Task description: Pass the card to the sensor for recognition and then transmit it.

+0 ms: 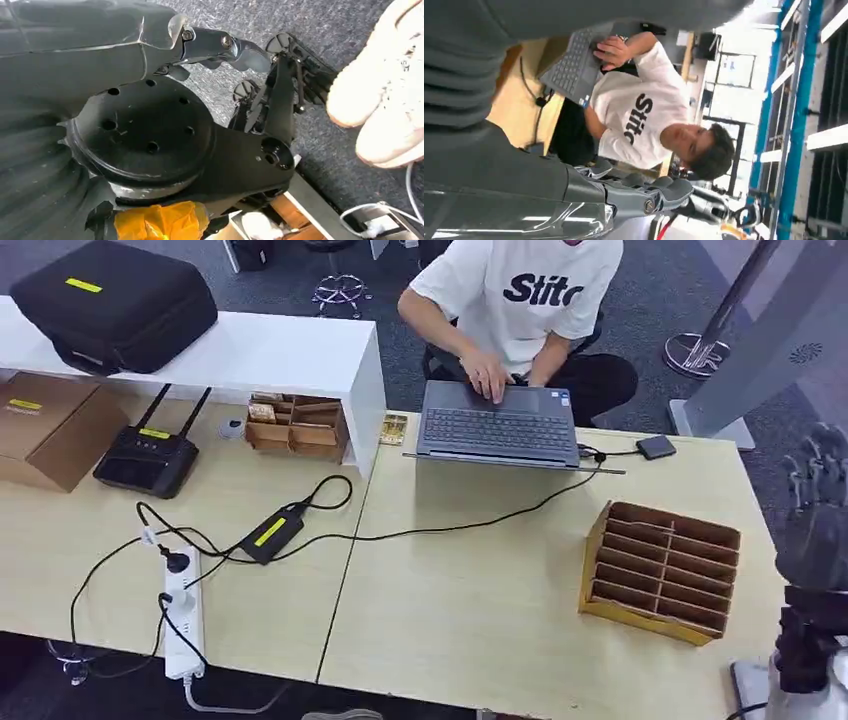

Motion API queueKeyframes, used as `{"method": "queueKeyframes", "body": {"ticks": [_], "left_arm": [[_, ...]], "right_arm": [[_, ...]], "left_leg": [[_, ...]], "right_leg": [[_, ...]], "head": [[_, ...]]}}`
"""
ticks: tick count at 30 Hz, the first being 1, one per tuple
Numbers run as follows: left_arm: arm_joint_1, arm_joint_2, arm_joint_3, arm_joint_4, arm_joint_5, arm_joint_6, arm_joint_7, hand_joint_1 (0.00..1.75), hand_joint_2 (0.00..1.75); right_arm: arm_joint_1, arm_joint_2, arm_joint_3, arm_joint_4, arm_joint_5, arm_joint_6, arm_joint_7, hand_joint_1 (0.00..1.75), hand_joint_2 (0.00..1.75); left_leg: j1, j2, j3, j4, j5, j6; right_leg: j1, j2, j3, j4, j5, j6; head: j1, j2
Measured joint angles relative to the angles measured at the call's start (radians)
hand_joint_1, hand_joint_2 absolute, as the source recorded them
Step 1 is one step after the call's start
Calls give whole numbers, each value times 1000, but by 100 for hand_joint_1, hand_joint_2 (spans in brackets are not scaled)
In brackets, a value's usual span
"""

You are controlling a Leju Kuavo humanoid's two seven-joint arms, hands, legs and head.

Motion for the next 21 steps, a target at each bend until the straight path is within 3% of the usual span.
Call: {"method": "queueKeyframes", "body": {"ticks": [6, 10, 17, 21], "left_arm": [[2, -11, 23, 0, 0, 3, -16, 0, 175], [2, -19, 42, 0, 0, 10, -23, 0, 175], [1, -32, 67, 0, 0, 15, -32, 0, 175], [1, -35, 71, 0, 0, 14, -39, 0, 175]], "right_arm": [[147, 35, -167, -81, -138, 72, -28, 0, 175], [222, 59, -241, -133, -23, 78, -79, 0, 175], [296, 101, -227, -267, 210, -25, -141, 0, 175], [332, 104, -145, -339, 522, -224, -168, 0, 175]], "left_leg": [[0, 0, 0, 0, 0, 0], [0, 0, 0, 0, -1, 1], [0, 2, 1, 0, -1, 1], [0, 3, 1, 0, -1, 1]], "right_leg": [[0, 0, 1, 0, -1, 1], [0, 0, 1, 0, -1, 1], [0, 2, 1, 0, -1, 1], [0, 2, 1, 0, -1, 0]], "head": [[0, 0], [0, 0], [0, 0], [0, 0]]}}
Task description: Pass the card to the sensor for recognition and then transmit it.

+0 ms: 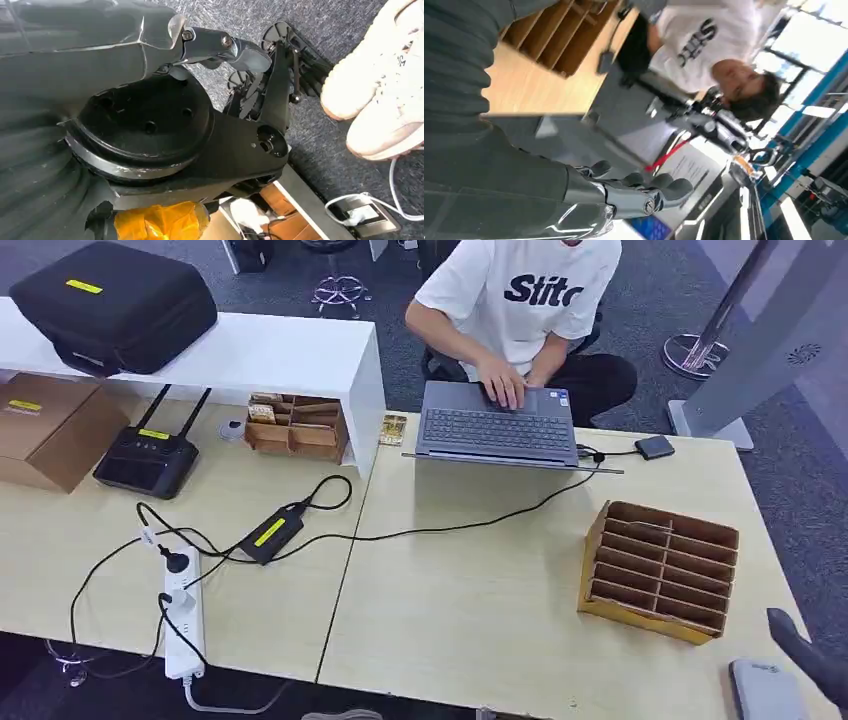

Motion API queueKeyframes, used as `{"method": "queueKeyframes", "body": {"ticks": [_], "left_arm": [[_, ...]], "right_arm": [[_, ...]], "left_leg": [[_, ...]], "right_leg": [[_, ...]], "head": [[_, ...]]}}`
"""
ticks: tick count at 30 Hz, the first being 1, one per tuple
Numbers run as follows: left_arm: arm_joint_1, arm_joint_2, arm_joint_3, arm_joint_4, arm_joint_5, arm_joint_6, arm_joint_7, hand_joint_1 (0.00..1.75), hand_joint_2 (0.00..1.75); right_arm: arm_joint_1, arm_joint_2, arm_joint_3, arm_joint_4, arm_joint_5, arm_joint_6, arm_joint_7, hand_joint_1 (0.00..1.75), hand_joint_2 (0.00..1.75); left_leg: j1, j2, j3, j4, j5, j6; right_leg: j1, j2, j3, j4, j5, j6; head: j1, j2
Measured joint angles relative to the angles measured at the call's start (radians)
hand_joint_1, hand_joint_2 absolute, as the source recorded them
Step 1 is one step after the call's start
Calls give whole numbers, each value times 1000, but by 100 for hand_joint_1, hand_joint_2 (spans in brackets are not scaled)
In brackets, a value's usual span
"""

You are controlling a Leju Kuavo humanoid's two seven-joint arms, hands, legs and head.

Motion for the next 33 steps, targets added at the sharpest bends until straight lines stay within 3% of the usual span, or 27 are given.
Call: {"method": "queueKeyframes", "body": {"ticks": [4, 7, 9, 15, 21, 27, 33], "left_arm": [[0, -1, 0, 0, 0, -2, -1, 0, 175], [0, -1, 0, 0, 0, -3, -1, 0, 175], [-1, 0, 0, 0, 0, -4, -1, 0, 175], [-1, 2, 0, 0, 0, -7, 1, 0, 175], [-1, 3, 0, 0, 0, -9, 2, 0, 175], [-1, 3, 0, 0, 0, -13, 2, 0, 175], [-1, 4, 0, 0, 0, -13, 4, 0, 175]], "right_arm": [[26, 0, 83, -39, 171, -114, 12, 0, 175], [46, -1, 160, -46, 402, -227, 56, 0, 175], [56, -2, 215, -46, 477, -274, 76, 0, 175], [77, -18, 304, -46, 536, -325, 106, 0, 175], [86, -28, 339, -46, 542, -334, 114, 0, 175], [126, -75, 377, -38, 702, -388, 180, 0, 175], [168, -109, 383, -15, 798, -366, 240, 0, 175]], "left_leg": [[0, 0, 0, 0, 0, 0], [0, 0, 0, 0, 0, 0], [0, 0, 0, 0, 0, 0], [0, 0, 0, 0, 0, 0], [0, 0, 0, 0, 0, 0], [0, 0, 0, 0, 0, 0], [0, 0, 0, 0, 0, 0]], "right_leg": [[0, 0, 0, 0, 0, 0], [0, 0, 0, 0, 0, 0], [0, 0, 0, 0, 0, 0], [0, 0, 0, 0, 0, 0], [0, 0, 0, 0, 0, 0], [0, 0, 0, 0, 0, 0], [0, 0, 0, 0, 0, 0]], "head": [[0, 0], [0, 0], [0, 0], [0, 0], [0, 0], [0, 0], [0, 0]]}}
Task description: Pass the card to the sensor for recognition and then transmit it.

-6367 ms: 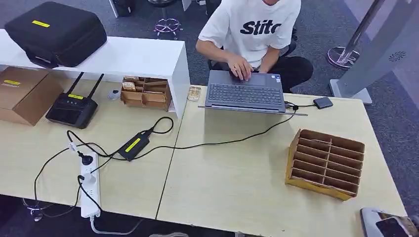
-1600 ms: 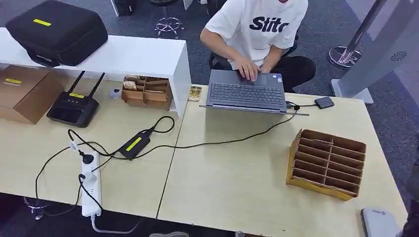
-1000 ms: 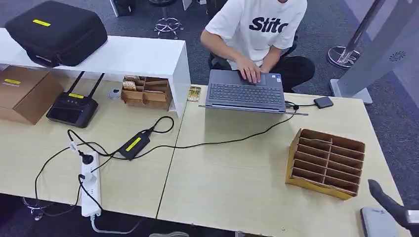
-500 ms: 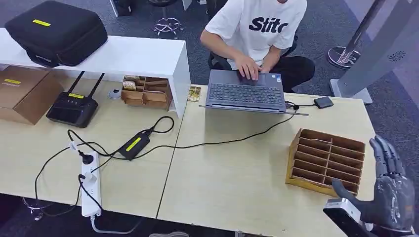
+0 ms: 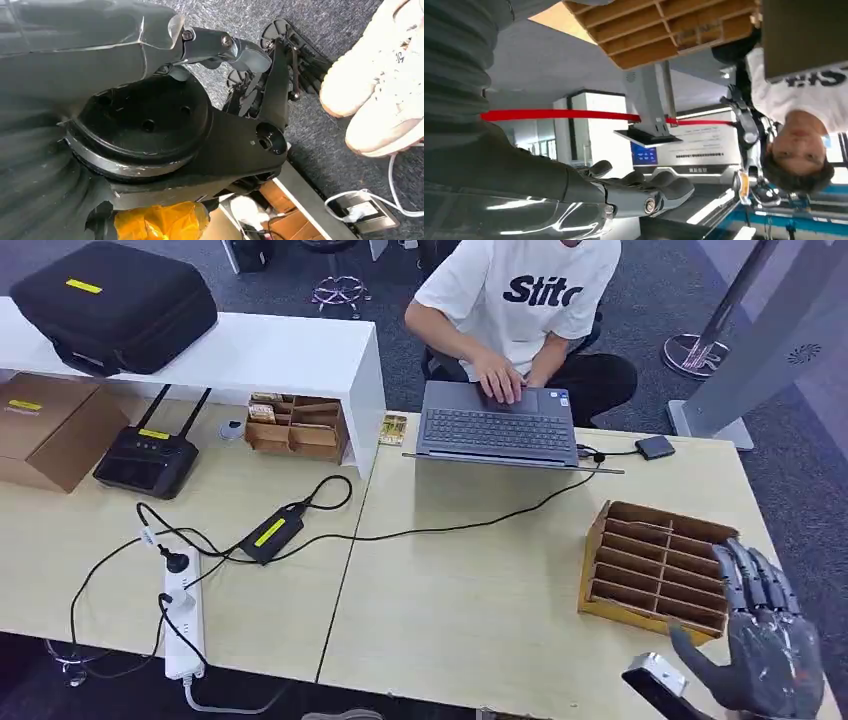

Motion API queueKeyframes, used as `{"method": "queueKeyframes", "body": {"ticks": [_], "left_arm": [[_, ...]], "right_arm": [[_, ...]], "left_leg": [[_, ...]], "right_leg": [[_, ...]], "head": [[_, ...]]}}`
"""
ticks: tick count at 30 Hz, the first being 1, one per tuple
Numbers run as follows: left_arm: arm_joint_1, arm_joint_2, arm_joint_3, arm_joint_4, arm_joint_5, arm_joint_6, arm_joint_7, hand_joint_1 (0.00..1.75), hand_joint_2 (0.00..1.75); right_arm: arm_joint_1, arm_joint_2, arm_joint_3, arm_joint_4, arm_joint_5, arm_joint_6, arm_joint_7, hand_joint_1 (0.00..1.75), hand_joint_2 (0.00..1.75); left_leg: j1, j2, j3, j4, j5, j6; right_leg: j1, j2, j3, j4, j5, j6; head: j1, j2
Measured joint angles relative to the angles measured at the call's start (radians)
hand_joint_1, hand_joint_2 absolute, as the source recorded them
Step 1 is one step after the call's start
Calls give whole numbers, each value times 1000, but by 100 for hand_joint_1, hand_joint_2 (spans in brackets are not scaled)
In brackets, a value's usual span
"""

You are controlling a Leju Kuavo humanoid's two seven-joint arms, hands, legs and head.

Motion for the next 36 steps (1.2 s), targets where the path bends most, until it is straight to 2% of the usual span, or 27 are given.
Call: {"method": "queueKeyframes", "body": {"ticks": [5, 9, 22, 36], "left_arm": [[0, 1, 0, 0, 0, 2, 4, 0, 175], [-1, 2, 0, 0, 0, 2, 6, 0, 175], [-2, 3, -2, 0, 0, 2, 12, 0, 175], [-3, 8, -13, 0, 0, 1, 16, 0, 175]], "right_arm": [[1, -8, 0, 38, 98, 16, 58, 0, 175], [-9, -8, -3, 82, 124, 29, 81, 0, 175], [-48, -5, -27, 179, 127, 50, 63, 0, 175], [-133, 40, -27, 324, 136, 40, 63, 0, 175]], "left_leg": [[0, 0, 0, 0, 0, 0], [0, 1, 1, 0, 0, 0], [0, 1, 0, 0, 0, 0], [0, 1, 1, 0, 0, 0]], "right_leg": [[0, 0, 0, 0, 0, 0], [0, 0, 0, 0, 0, 0], [0, 1, 0, 0, 0, 0], [0, 1, 0, 0, 0, 0]], "head": [[0, 0], [0, 0], [0, 0], [0, 0]]}}
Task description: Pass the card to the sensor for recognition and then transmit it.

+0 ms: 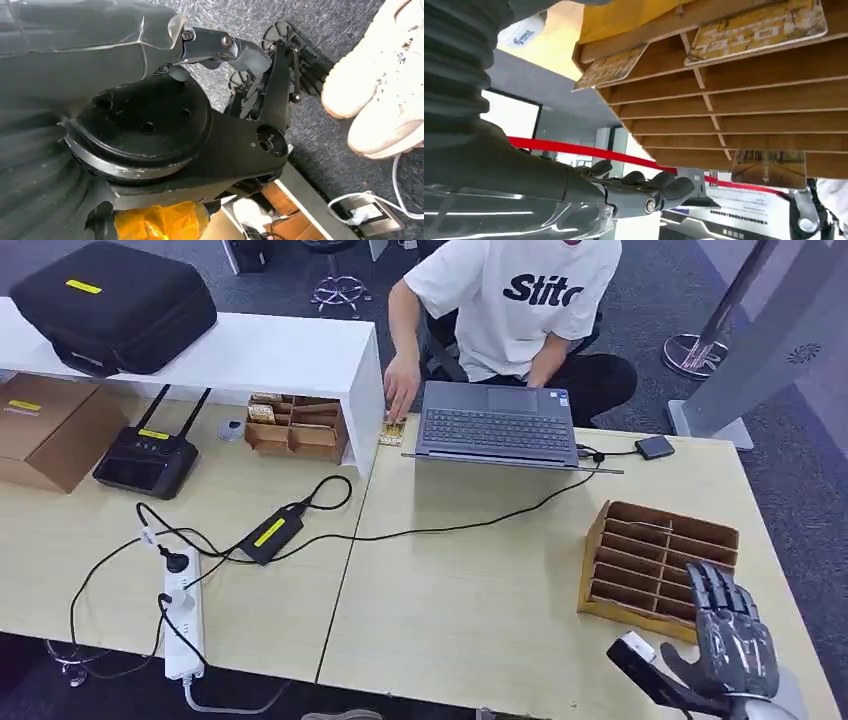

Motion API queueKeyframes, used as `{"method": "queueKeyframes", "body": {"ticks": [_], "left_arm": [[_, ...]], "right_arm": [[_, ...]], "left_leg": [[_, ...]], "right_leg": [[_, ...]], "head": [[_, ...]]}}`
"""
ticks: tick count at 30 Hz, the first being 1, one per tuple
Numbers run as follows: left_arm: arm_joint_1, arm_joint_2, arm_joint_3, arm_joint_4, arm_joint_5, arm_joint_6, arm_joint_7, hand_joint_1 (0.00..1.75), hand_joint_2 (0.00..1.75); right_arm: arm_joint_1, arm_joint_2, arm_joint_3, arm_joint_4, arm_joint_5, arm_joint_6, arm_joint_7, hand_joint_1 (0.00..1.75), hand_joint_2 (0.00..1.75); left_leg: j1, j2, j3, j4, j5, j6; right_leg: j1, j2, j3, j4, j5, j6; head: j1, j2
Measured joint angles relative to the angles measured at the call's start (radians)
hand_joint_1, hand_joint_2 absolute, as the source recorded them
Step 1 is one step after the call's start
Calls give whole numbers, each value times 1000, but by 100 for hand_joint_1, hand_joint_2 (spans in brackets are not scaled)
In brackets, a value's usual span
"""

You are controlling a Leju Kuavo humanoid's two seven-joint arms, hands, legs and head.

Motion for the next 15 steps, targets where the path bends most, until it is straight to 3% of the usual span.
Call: {"method": "queueKeyframes", "body": {"ticks": [11, 12, 13, 14, 15], "left_arm": [[0, 3, -3, 0, 0, 0, 6, 0, 175], [0, 3, -4, 0, 0, 0, 7, 0, 175], [0, 3, -5, 0, 0, 0, 8, 0, 175], [0, 3, -6, 0, 0, 0, 8, 0, 175], [0, 3, -6, 0, 0, 0, 8, 0, 175]], "right_arm": [[-20, 13, 0, 53, 11, -5, 0, 0, 175], [-23, 13, 0, 59, 12, -6, 0, 7, 175], [-25, 14, 0, 65, 16, -10, 0, 26, 175], [-28, 15, -1, 70, 20, -14, 0, 61, 175], [-29, 16, -2, 75, 20, -14, 0, 61, 175]], "left_leg": [[0, 0, 0, 0, 0, 0], [0, 0, 0, 0, 0, 0], [0, 0, 0, 0, 0, 0], [0, 0, 0, 0, 0, 0], [0, 0, 0, 0, 0, 0]], "right_leg": [[0, 0, 0, 0, 0, 0], [0, 0, 0, 0, 0, 0], [0, 0, 0, 0, 0, 0], [0, 0, 0, 0, 0, 0], [0, 0, 0, 0, 0, 0]], "head": [[0, 0], [0, 0], [0, 0], [0, 0], [0, 0]]}}
